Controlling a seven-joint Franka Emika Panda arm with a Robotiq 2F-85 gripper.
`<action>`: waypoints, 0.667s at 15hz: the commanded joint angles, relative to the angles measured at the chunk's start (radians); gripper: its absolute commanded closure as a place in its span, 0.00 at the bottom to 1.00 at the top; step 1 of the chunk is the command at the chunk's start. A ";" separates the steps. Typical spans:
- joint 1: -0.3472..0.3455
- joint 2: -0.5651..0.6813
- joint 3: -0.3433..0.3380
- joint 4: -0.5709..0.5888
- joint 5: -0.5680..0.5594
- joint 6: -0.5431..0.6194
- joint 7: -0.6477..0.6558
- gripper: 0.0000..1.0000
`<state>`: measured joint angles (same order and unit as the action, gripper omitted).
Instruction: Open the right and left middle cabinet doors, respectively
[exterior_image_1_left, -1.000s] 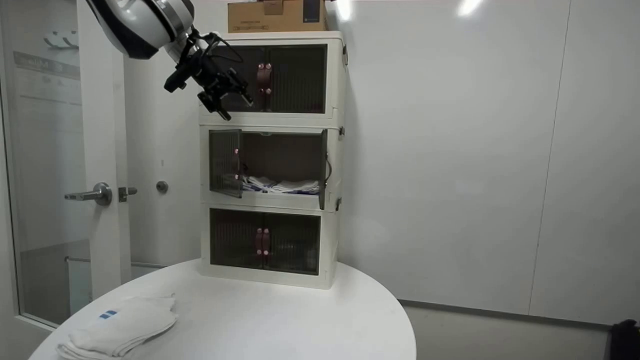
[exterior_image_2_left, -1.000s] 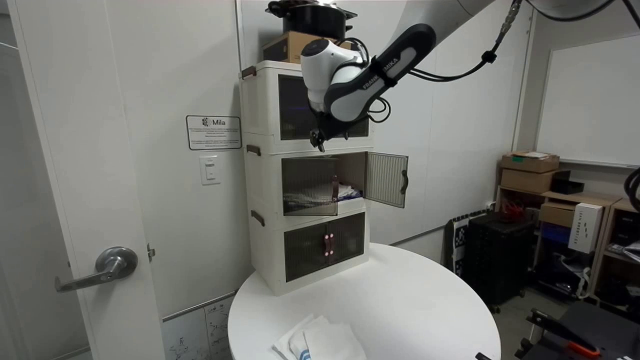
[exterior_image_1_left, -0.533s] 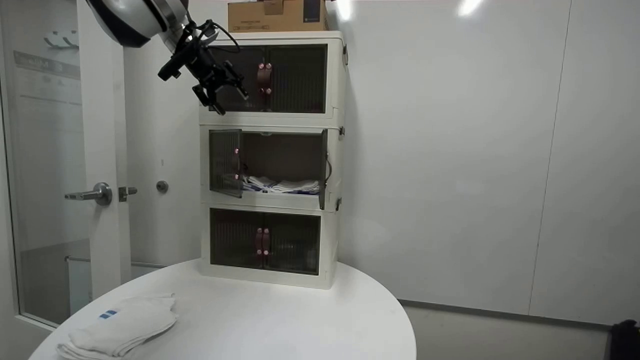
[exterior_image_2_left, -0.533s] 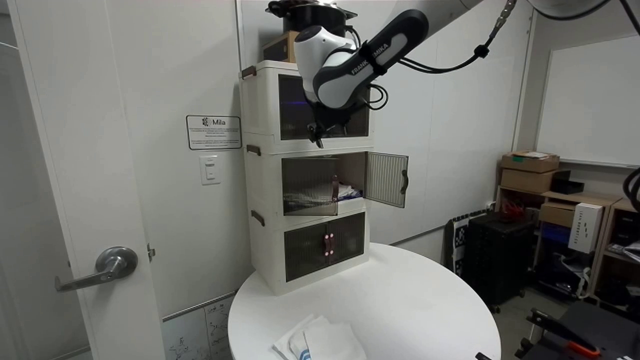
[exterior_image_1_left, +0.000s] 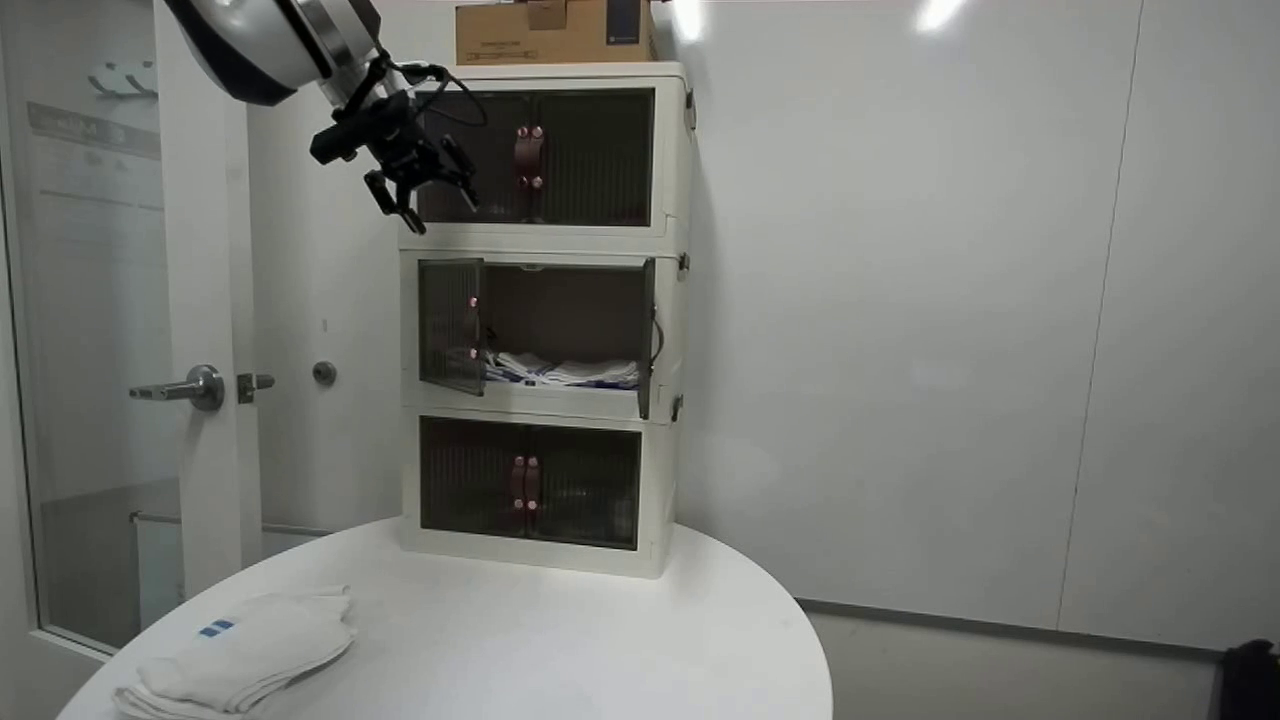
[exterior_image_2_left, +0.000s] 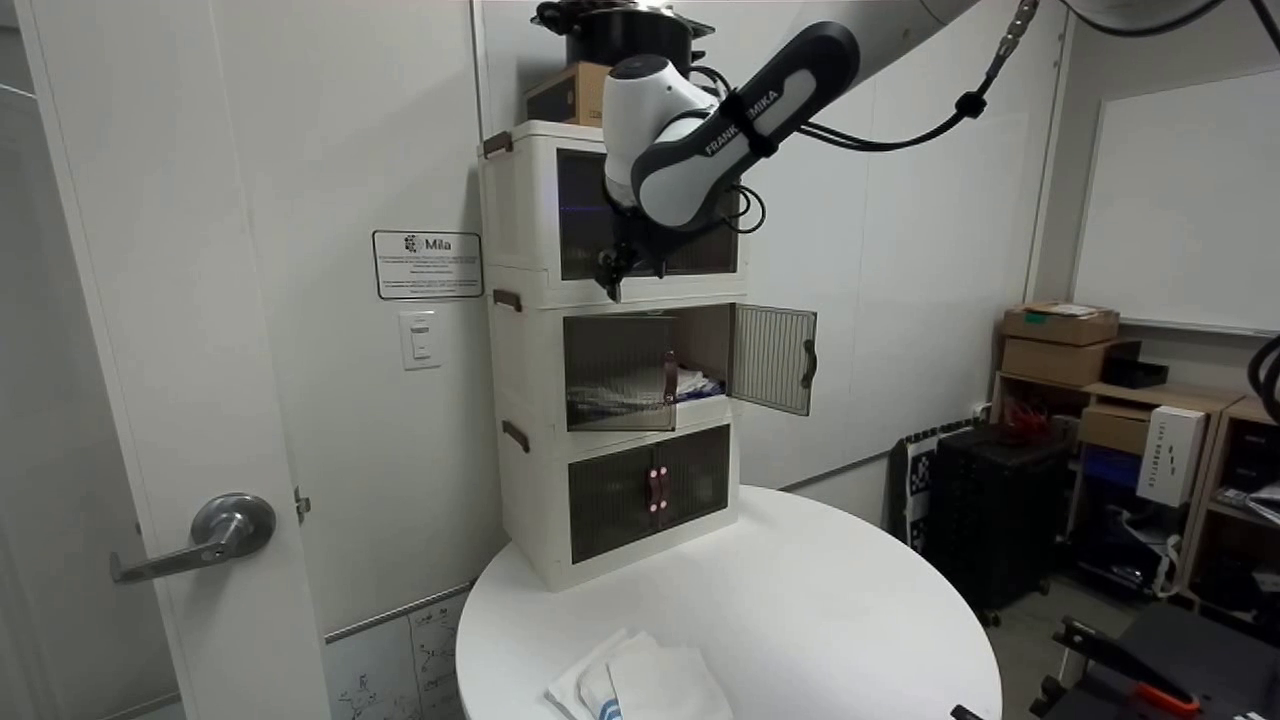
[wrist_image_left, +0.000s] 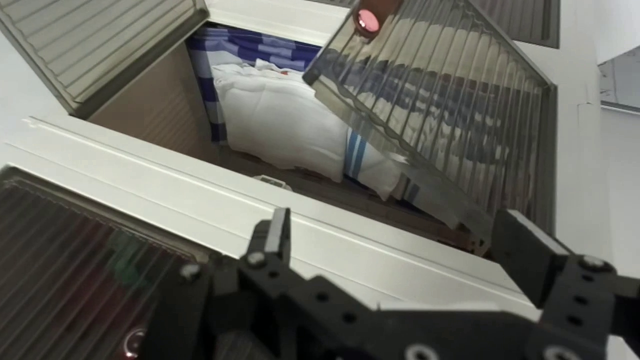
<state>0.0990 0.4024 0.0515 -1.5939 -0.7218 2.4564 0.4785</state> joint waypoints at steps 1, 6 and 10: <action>-0.007 -0.024 -0.018 -0.052 0.111 0.058 -0.129 0.00; -0.009 0.001 -0.046 -0.047 0.195 0.065 -0.273 0.00; -0.012 0.018 -0.053 -0.057 0.248 0.085 -0.370 0.00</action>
<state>0.0889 0.4101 0.0063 -1.6396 -0.5287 2.5003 0.1915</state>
